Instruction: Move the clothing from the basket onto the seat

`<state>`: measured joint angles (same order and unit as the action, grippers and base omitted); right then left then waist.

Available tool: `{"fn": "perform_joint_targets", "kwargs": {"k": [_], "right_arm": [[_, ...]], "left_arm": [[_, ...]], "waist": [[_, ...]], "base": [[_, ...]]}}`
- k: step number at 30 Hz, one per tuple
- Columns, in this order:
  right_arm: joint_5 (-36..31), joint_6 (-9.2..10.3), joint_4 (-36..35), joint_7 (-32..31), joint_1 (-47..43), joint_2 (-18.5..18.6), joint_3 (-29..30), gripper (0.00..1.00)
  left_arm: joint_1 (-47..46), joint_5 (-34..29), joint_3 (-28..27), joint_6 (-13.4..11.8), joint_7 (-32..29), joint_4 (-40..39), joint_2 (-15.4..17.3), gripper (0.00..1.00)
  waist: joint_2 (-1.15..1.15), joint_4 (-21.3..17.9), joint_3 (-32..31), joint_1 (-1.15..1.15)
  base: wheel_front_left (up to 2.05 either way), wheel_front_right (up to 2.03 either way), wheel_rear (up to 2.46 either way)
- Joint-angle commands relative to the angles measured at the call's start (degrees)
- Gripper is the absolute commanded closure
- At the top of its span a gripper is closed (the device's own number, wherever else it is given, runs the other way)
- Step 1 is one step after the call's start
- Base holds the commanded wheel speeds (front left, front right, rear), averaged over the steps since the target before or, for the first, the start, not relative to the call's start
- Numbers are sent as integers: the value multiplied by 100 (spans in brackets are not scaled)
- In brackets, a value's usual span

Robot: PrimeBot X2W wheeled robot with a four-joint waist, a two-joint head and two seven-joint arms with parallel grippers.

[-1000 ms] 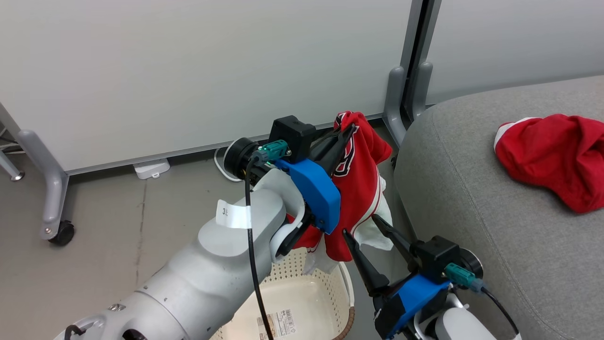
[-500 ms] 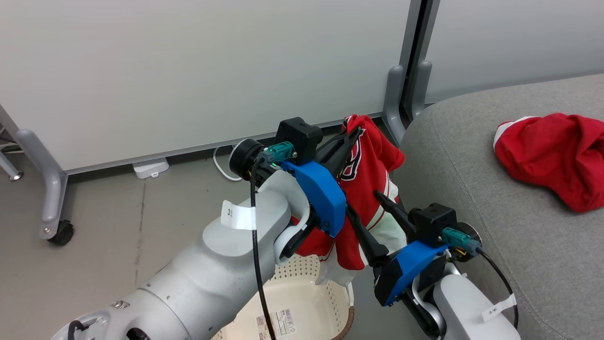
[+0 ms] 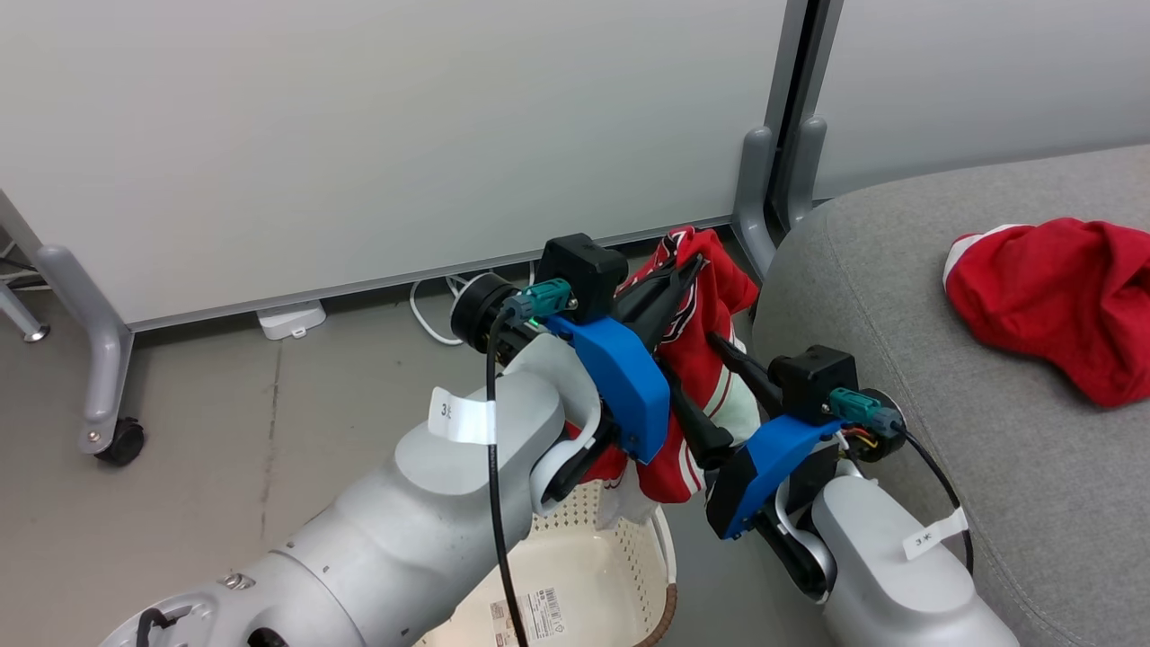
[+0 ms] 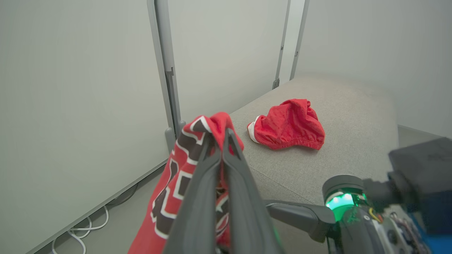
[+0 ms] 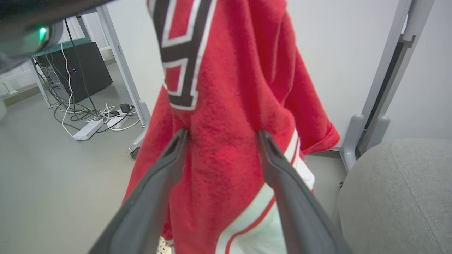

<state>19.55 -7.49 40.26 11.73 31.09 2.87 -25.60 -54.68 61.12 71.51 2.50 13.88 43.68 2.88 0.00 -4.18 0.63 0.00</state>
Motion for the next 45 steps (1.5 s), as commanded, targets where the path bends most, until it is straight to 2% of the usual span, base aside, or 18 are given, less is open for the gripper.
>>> {"fn": "perform_joint_targets", "kwargs": {"k": [1, 11, 20, 21, 23, 24, 44, 45], "right_arm": [[37, -1, 87, 57, 109, 2, -34, 0], [540, -1, 827, 190, 620, 2, -522, 0], [867, -1, 1199, 294, 864, 2, -781, 0], [916, -1, 1218, 305, 894, 2, -816, 33], [994, -1, 1267, 309, 941, 2, -849, 82], [1014, -1, 1298, 315, 966, 2, -864, 100], [1279, -1, 1380, 355, 1001, 2, -1040, 100], [1276, -1, 1376, 356, 997, 2, -1042, 100]], "left_arm": [[-40, 23, 22, -18, 7, -28, 2, 100], [-23, 111, 118, -3, -50, -137, 1, 100], [-62, 135, 161, -13, -42, -155, 1, 100], [-67, 134, 165, -13, -41, -156, 1, 100], [-74, 131, 170, -8, -41, -159, 2, 100], [-74, 130, 174, -3, -43, -162, 2, 100], [-88, 93, 199, -15, -12, -21, 2, 100], [-87, 93, 198, -16, -10, -16, 2, 95]], "waist": [[0, 8, 3, 0], [0, 80, 40, 0], [0, 91, 64, 0], [0, 87, 68, 0], [0, 83, 73, 0], [0, 83, 75, 0], [0, 45, 67, 0], [0, 42, 66, 0]], "base": [[0, 0, 0], [0, 0, 0], [0, 0, 0], [0, 0, 0], [0, 0, 0], [0, 0, 0], [0, 0, 0], [0, 0, 0]]}}
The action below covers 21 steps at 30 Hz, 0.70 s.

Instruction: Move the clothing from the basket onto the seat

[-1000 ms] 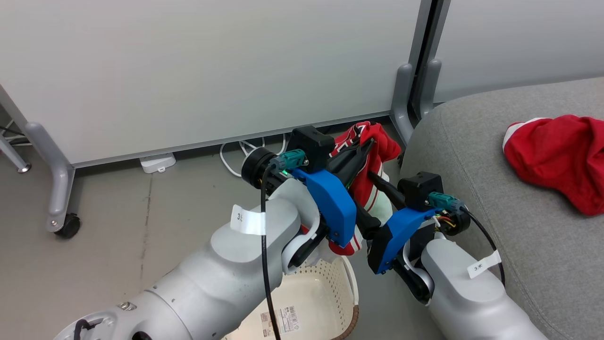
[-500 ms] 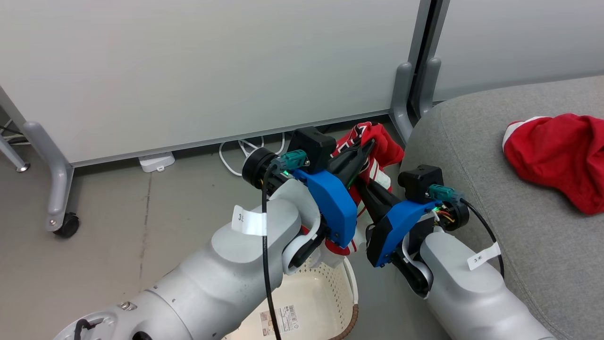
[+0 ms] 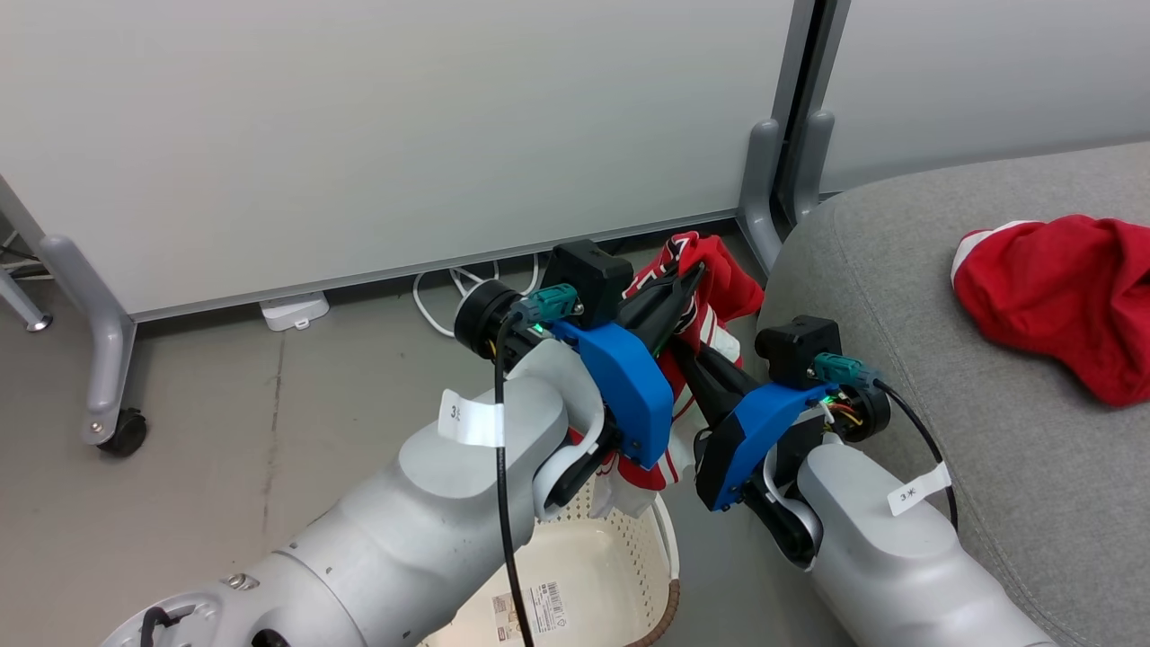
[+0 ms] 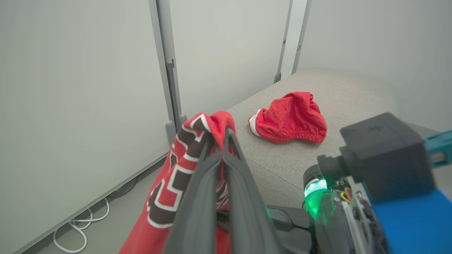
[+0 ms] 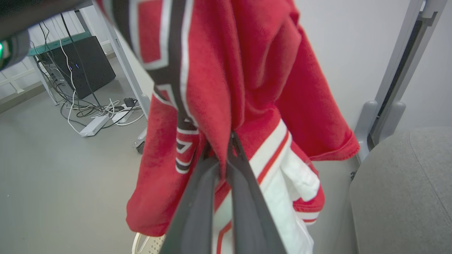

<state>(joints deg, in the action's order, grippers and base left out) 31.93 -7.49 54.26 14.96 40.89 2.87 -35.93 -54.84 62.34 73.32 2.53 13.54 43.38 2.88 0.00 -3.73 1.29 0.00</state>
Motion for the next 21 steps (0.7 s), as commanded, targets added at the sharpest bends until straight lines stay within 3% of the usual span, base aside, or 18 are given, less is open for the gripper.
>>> {"fn": "perform_joint_targets", "kwargs": {"k": [1, 4, 5, 21], "right_arm": [[31, -1, -28, 33, 16, 2, -10, 100], [0, -1, -49, 33, 12, 2, -3, 100], [-14, -1, -54, 33, 5, 2, -1, 100], [-164, -1, -115, 34, -66, 2, 150, 100]], "left_arm": [[-70, -29, 18, -19, 26, 17, 2, 75], [-69, -39, 19, -31, 25, 30, 2, 40], [-66, -39, 20, -34, 27, 35, 2, 0], [59, -117, -24, -76, 134, 124, 4, 0]], "waist": [[0, -5, -1, 0], [0, -15, 0, 0], [0, -19, -1, 0], [0, -16, 6, 0]], "base": [[0, 0, 0], [0, 0, 0], [0, 0, 0], [0, 0, 0]]}}
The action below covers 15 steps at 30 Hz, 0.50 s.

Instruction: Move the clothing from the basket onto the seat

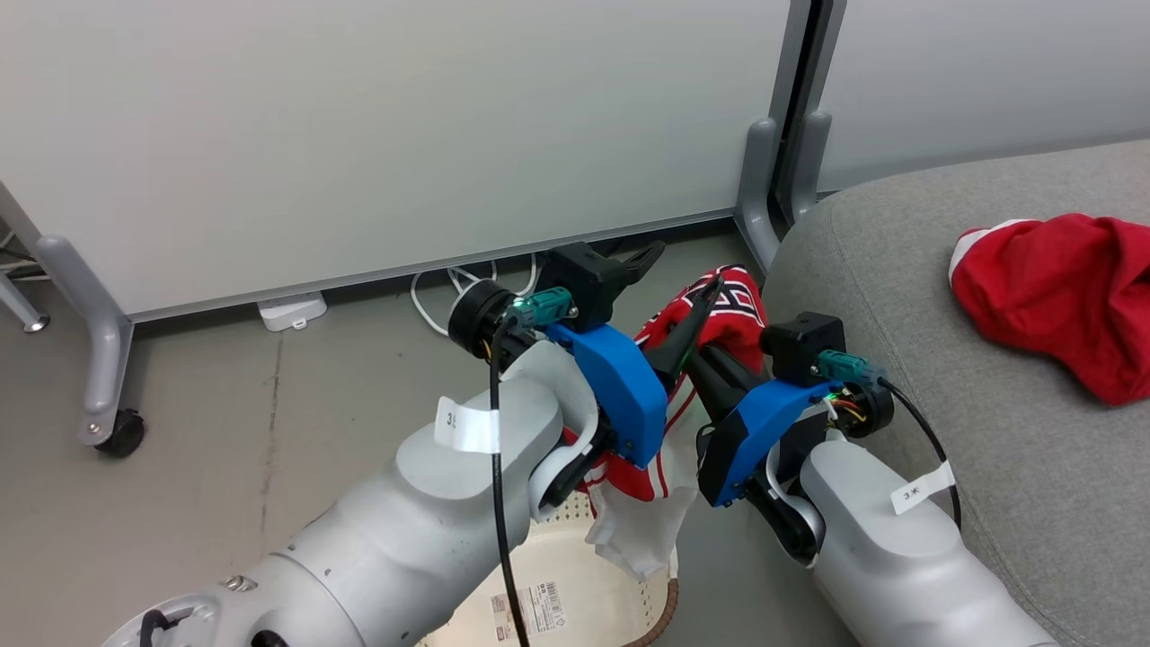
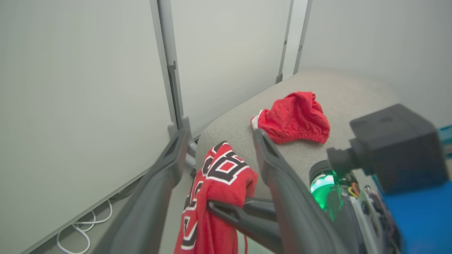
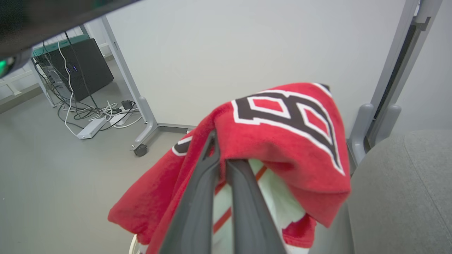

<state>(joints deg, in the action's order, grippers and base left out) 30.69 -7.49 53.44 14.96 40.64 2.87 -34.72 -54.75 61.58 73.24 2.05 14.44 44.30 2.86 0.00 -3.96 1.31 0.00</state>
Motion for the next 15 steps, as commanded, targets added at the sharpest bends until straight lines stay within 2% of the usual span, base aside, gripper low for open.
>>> {"fn": "perform_joint_targets", "kwargs": {"k": [1, 5, 14, 15], "right_arm": [[-48, -1, -35, 34, -37, 2, 57, 100], [-127, -1, -56, 34, -26, 2, 179, 100], [-280, -1, -125, 33, -132, 2, 420, 100], [-280, -1, -125, 33, -132, 2, 420, 100]], "left_arm": [[78, -84, -53, -41, 53, 46, 5, 0], [245, -437, -479, -100, 78, -83, 25, 0], [1534, -1755, -2032, -151, 81, -1050, 448, 0], [1534, -1755, -2032, -151, 81, -1050, 448, 0]], "waist": [[0, 12, 8, 0], [0, 44, 30, 0], [0, 94, -3, 0], [0, 94, -3, 0]], "base": [[0, 0, 0], [0, 0, 0], [0, 0, 0], [0, 0, 0]]}}
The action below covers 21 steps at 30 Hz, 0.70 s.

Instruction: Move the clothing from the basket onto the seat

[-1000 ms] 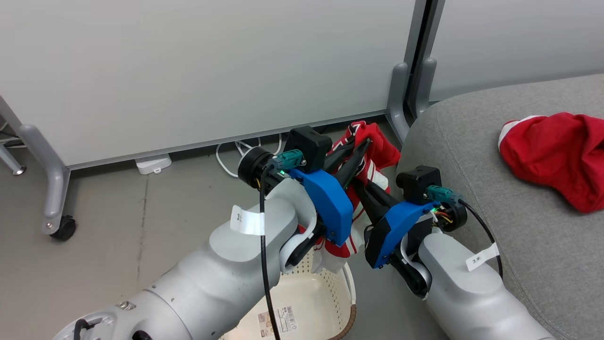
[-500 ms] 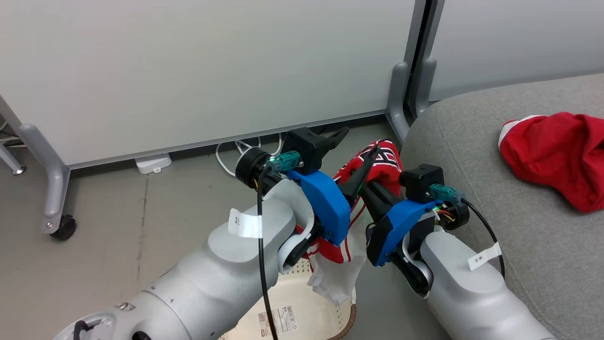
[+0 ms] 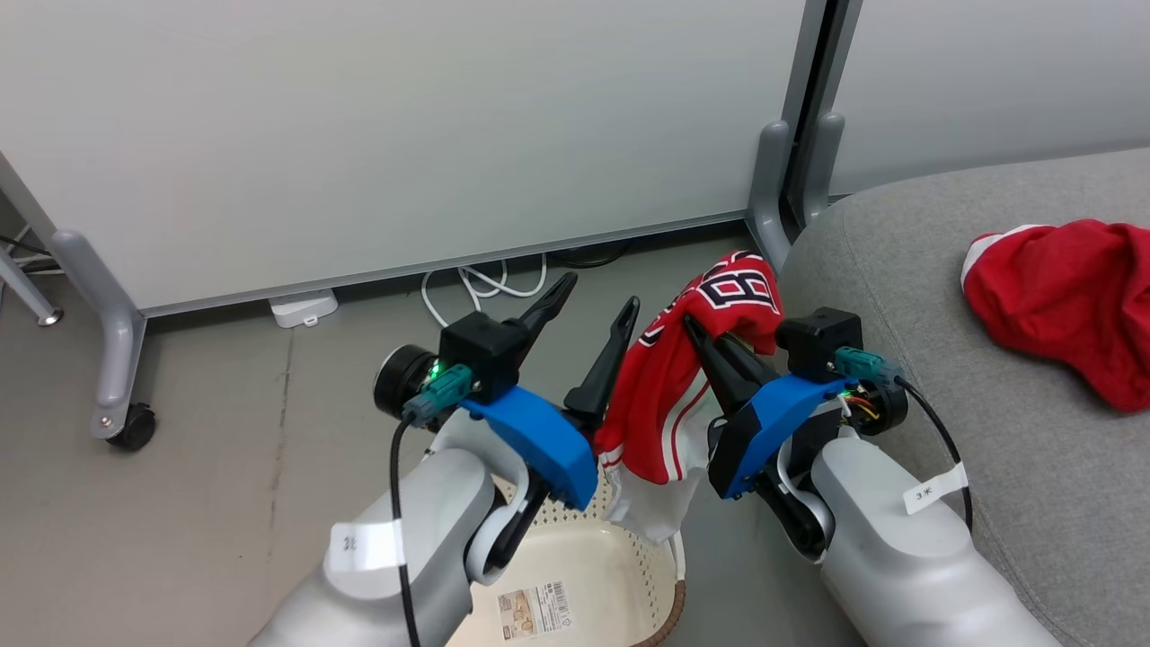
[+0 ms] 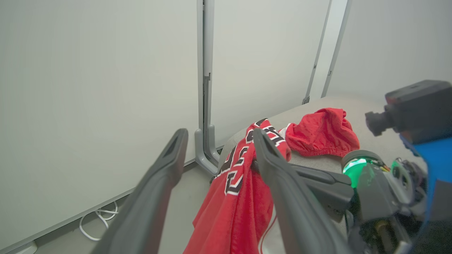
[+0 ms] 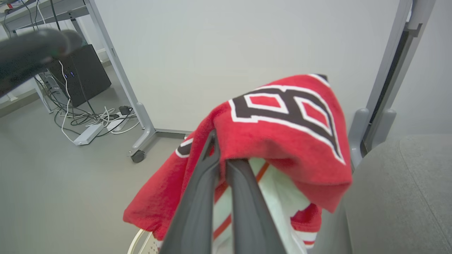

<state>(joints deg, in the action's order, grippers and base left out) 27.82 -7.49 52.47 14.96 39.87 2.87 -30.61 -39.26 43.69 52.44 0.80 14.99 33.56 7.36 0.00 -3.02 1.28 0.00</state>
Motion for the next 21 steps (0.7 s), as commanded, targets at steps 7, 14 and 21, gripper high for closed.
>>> {"fn": "perform_joint_targets", "kwargs": {"k": [7, 14, 21], "right_arm": [[-143, -1, -64, 33, -123, 2, 174, 100], [-214, -1, -78, 33, -173, 2, 249, 100], [-248, -1, -55, 33, -214, 2, 318, 100]], "left_arm": [[1044, -959, -1039, 129, 26, -587, 189, 0], [1844, -1715, -1798, 326, 26, -908, 204, 0], [2501, -2269, -2321, 444, 24, -1114, 118, 0]], "waist": [[0, 45, 0, 0], [0, 68, -4, 0], [0, 99, 3, 0]], "base": [[0, 0, 0], [0, 0, 0], [0, 0, 0]]}}
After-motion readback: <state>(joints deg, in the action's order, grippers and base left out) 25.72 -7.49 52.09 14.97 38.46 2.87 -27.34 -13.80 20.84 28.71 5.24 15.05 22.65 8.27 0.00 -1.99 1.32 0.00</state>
